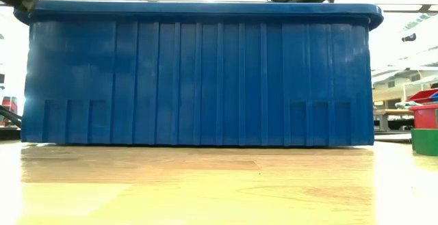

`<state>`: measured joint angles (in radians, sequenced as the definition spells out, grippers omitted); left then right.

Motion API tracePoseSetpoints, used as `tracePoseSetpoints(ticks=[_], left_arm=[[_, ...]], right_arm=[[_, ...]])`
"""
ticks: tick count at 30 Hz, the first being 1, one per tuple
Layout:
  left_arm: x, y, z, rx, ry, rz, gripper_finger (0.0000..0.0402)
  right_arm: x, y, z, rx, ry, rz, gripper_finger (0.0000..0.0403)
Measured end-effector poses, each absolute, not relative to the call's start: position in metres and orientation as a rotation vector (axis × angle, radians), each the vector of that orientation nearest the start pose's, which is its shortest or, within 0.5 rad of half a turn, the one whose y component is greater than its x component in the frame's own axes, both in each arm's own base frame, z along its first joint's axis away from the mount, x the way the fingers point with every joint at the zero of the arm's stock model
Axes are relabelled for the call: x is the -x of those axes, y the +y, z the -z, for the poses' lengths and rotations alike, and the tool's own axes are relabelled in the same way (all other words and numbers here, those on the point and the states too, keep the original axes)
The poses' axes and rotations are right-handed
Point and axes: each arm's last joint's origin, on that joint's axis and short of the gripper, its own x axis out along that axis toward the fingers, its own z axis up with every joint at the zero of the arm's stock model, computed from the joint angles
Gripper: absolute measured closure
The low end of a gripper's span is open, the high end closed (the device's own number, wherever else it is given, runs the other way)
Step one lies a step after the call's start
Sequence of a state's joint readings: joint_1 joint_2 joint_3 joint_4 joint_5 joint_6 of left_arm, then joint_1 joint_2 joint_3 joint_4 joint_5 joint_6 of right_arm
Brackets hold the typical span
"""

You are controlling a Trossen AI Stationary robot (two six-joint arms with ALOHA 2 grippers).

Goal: Sort blocks
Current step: Remove the yellow block from the blue bin

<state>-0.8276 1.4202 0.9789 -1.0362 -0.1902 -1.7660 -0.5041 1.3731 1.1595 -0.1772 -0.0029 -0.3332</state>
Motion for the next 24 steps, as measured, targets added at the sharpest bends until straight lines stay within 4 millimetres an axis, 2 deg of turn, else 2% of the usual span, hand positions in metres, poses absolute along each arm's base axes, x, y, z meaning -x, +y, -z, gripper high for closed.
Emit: tracePoseSetpoints(ticks=[4,7,10,13,15,18,21,24], left_arm=[[-0.16,-0.166,-0.196,0.747,1.218,-0.688,0.0225],[-0.157,-0.162,-0.183,0.75,1.213,-0.71,0.0219],[-0.157,-0.162,-0.177,0.77,1.207,-0.694,0.0218],[-0.159,-0.163,-0.181,0.783,1.219,-0.688,0.0216],[-0.163,-0.166,-0.193,0.81,1.209,-0.666,0.0215],[-0.168,-0.168,-0.221,0.809,1.189,-0.671,0.0215],[-0.168,-0.167,-0.259,0.755,1.177,-0.716,0.0214],[-0.167,-0.162,-0.303,0.71,1.093,-0.742,0.0214]], right_arm=[[-0.272,-0.149,-0.332,0.223,0.46,0.422,0.0165],[-0.272,-0.148,-0.332,0.224,0.458,0.422,0.0165],[-0.272,-0.148,-0.332,0.224,0.459,0.421,0.0165],[-0.272,-0.148,-0.332,0.225,0.459,0.421,0.0165],[-0.272,-0.148,-0.333,0.226,0.456,0.421,0.0165],[-0.272,-0.148,-0.333,0.233,0.455,0.42,0.0165],[-0.272,-0.148,-0.333,0.234,0.455,0.42,0.0165],[-0.272,-0.148,-0.333,0.234,0.457,0.417,0.0165]])
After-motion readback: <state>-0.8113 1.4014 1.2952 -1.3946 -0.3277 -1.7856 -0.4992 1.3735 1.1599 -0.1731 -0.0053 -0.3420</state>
